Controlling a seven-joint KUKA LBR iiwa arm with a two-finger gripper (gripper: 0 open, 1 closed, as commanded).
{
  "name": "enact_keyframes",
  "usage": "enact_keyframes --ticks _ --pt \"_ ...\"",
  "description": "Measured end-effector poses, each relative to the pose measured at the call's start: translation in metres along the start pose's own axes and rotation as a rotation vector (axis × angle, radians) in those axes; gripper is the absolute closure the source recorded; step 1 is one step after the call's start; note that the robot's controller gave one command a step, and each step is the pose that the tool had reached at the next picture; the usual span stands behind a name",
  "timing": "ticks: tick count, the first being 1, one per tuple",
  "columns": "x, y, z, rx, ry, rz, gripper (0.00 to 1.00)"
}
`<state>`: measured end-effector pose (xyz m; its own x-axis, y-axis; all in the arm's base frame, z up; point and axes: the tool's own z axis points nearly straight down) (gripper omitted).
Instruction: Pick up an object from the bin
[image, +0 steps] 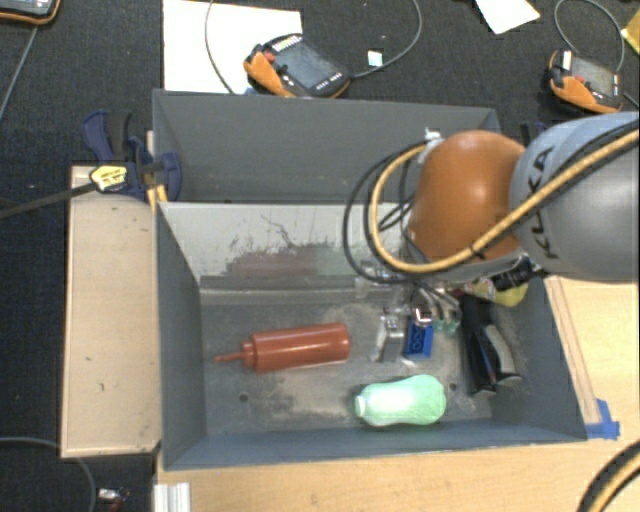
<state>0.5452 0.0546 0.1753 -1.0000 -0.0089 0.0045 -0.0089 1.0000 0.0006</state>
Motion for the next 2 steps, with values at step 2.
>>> enact_keyframes --ticks 2 --pt "-0.027 0.076 0.099 0.0 -0.009 -0.209 0.0"
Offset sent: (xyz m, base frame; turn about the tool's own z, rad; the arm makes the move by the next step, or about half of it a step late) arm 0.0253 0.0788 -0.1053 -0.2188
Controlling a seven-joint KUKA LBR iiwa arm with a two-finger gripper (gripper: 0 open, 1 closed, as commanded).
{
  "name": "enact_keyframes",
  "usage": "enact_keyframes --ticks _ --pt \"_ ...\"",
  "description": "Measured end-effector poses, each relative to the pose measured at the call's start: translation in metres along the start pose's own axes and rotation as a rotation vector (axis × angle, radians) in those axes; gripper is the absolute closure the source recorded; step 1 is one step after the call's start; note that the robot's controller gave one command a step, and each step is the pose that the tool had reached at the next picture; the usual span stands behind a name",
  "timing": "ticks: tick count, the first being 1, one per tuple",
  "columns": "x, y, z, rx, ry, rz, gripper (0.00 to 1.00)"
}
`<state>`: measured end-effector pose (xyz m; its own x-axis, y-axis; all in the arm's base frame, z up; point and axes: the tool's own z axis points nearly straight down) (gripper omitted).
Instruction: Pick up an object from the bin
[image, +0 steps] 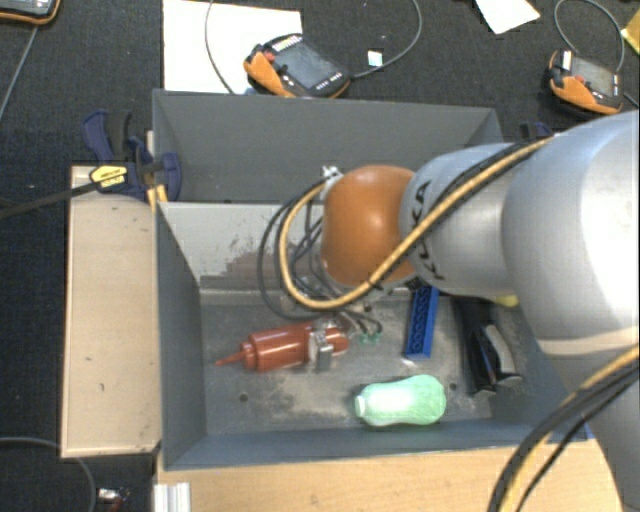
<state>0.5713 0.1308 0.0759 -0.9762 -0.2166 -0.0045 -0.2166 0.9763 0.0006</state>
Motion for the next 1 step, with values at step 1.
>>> enact_keyframes --ticks 1 --pt "-0.0028 -0.0114 -0.043 0.003 -0.012 -0.073 0.0"
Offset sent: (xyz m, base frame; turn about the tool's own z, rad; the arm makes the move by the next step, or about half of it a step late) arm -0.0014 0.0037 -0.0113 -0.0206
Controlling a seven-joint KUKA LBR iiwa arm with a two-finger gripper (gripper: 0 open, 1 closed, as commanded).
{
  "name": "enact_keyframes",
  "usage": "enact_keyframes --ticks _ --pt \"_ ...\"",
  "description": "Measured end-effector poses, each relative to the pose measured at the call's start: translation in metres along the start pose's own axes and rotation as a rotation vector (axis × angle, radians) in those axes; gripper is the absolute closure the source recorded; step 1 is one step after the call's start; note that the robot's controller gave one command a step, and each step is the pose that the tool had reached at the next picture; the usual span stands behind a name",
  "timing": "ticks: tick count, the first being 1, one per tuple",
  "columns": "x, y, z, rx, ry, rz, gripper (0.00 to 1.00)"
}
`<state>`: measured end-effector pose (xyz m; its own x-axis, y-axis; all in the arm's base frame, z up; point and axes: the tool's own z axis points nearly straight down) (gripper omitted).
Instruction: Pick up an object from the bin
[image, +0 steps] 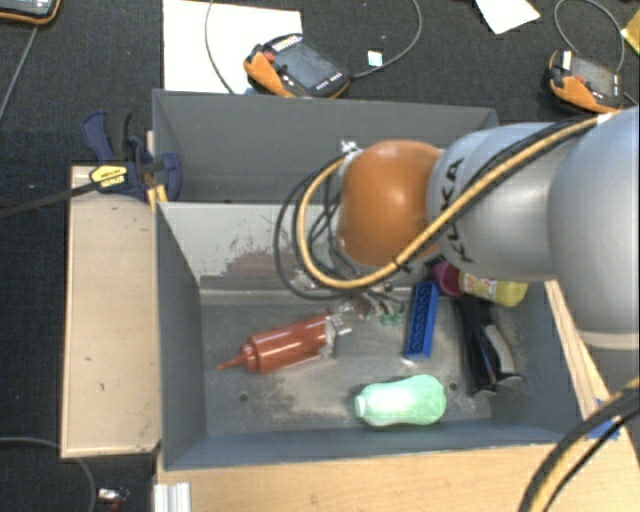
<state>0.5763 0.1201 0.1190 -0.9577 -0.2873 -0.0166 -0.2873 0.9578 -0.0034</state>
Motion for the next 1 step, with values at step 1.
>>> enact_keyframes --ticks 1 --pt "0.0016 0.0158 0.0529 -0.007 0.012 0.053 0.0"
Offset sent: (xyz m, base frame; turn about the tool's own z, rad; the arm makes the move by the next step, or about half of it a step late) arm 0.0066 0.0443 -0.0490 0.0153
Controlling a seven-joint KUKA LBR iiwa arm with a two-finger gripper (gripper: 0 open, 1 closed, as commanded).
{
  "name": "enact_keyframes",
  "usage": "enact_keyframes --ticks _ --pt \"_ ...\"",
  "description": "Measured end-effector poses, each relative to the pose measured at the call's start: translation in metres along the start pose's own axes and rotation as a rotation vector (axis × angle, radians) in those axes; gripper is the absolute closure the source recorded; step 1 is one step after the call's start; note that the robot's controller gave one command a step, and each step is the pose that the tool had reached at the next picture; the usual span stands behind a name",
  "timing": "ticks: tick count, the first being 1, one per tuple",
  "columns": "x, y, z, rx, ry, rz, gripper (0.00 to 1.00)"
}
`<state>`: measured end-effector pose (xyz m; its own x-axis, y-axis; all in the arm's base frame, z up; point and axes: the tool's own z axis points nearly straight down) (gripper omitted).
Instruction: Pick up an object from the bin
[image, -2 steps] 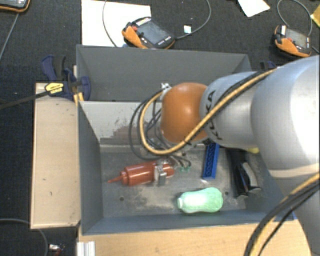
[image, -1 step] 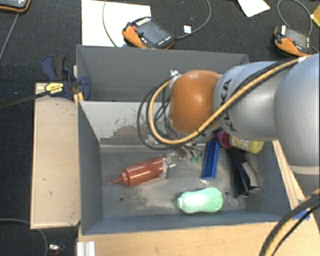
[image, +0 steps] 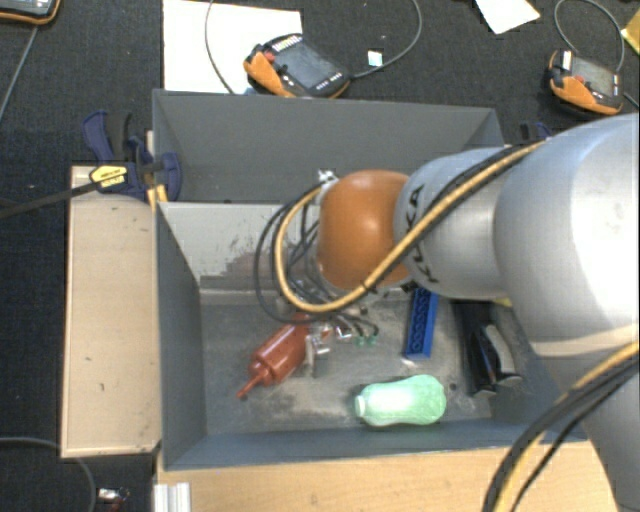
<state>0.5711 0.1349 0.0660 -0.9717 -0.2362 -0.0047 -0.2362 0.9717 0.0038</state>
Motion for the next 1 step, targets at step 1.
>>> enact_keyframes --ticks 1 --pt "-0.0195 0.026 -0.0049 0.005 -0.019 -0.04 0.0"
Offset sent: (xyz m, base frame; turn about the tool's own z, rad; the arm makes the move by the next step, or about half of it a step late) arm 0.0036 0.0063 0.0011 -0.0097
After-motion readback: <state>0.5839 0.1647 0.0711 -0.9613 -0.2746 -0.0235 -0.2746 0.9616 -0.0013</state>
